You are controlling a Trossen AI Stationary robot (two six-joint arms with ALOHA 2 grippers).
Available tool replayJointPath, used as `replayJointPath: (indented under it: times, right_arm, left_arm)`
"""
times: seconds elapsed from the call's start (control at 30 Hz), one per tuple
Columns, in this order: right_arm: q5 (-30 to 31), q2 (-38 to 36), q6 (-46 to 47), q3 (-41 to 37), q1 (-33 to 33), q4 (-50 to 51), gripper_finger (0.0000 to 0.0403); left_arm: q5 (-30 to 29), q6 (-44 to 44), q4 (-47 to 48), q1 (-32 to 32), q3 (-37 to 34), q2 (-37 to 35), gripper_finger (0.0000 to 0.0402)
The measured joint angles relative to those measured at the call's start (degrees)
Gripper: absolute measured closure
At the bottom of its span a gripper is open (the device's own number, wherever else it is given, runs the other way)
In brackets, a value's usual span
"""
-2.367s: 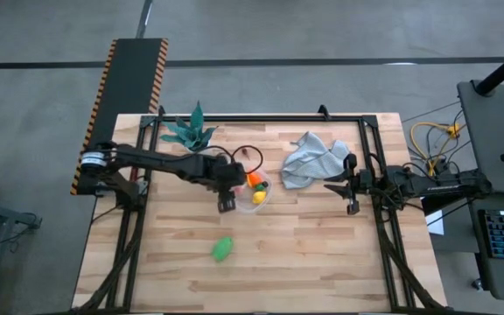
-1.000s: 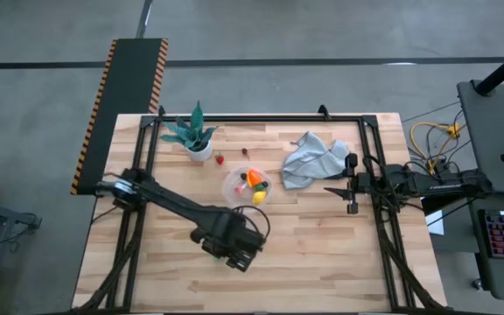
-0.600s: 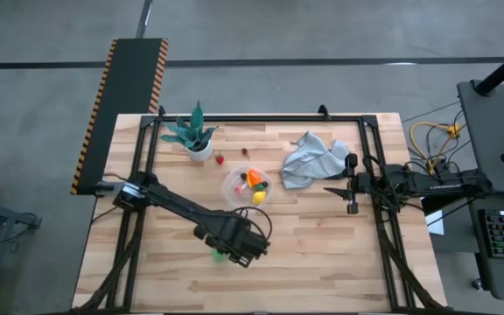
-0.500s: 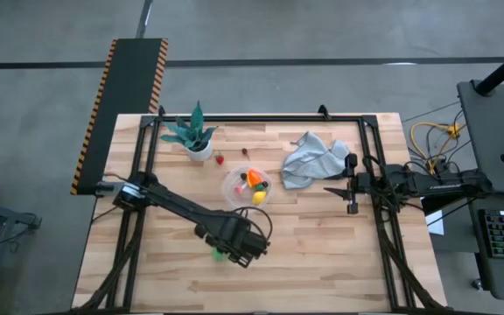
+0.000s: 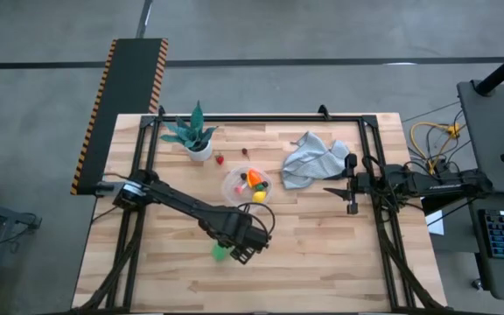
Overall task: Pick and placing Produce into tupperware
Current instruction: Put the green corn into the transparent bin
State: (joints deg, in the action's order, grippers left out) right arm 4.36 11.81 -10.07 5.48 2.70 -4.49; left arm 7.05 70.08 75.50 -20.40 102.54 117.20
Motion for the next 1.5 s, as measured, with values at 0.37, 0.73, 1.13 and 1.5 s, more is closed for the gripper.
replayJointPath:
  times: [0.37,0.73,1.13,1.5]
  right_arm:
    - [0.0,0.0,0.0,0.0,0.0,0.6,0.0271]
    - [0.0,0.0,0.0,0.0,0.0,1.0,0.0266]
    - [0.0,0.0,0.0,0.0,0.0,1.1,0.0266]
    - [0.0,0.0,-0.4,0.0,0.0,1.3,0.0275]
  left_arm:
    - [7.2,0.3,-6.3,0.0,-7.7,-0.1,0.0116]
    - [7.7,1.6,-19.4,0.1,-15.3,-0.1,0.0116]
    - [9.6,3.2,-27.0,0.4,-20.3,-0.3,0.0116]
    - [10.1,3.2,-27.5,1.5,-21.6,-0.3,0.0116]
